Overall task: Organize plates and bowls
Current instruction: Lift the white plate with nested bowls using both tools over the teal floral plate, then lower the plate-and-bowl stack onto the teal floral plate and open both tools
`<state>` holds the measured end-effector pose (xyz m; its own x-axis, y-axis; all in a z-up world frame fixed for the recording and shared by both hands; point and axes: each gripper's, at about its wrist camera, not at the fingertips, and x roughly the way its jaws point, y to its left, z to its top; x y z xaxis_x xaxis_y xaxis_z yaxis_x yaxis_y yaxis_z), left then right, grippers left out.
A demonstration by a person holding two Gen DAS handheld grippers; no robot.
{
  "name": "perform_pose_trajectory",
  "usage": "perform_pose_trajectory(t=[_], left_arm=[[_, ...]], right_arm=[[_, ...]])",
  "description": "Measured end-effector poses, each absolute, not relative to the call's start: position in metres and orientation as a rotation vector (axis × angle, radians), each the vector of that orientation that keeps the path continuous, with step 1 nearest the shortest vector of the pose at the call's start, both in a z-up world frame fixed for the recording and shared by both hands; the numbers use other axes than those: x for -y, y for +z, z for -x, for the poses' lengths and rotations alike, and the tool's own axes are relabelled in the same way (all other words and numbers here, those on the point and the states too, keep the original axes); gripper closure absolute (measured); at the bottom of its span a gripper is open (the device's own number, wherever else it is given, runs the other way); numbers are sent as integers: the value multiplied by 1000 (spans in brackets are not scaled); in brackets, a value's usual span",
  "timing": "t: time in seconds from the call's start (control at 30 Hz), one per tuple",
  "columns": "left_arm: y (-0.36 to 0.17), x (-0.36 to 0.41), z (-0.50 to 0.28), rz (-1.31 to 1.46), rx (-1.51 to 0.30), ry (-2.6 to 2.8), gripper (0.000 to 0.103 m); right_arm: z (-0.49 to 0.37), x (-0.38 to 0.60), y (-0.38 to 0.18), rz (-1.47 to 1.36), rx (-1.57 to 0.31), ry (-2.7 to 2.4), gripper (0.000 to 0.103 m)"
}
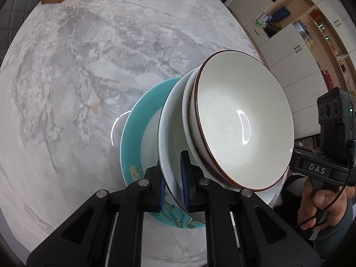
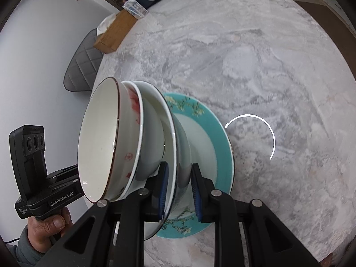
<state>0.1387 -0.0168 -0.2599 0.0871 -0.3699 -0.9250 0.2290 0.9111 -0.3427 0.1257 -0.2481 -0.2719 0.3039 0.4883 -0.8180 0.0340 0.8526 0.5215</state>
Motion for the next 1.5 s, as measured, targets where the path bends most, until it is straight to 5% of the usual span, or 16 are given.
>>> perform_pose_trajectory(t=[0.93,1.13,1.27,1.37,1.5], left_arm=[[-269,18,-128,84,-1360,-406,91],[-263,13,-125,48,-1344,-356,69],[-254,3,-115,48,-1324,-333,51],[-236,-5,-103,64,-1292,-327,50],[-200,-15,-84,60,-1224,-296,40]], right_arm=[[-118,233,-297,-408,-1237,283,79],[-112,236,-284,-378,-1192,242,77],[-102,250,-270,-387,-1153,213,52],[-84,265,-255,-401,-1110,172,48],[-54,281,-224,-435,-1042,111,28]])
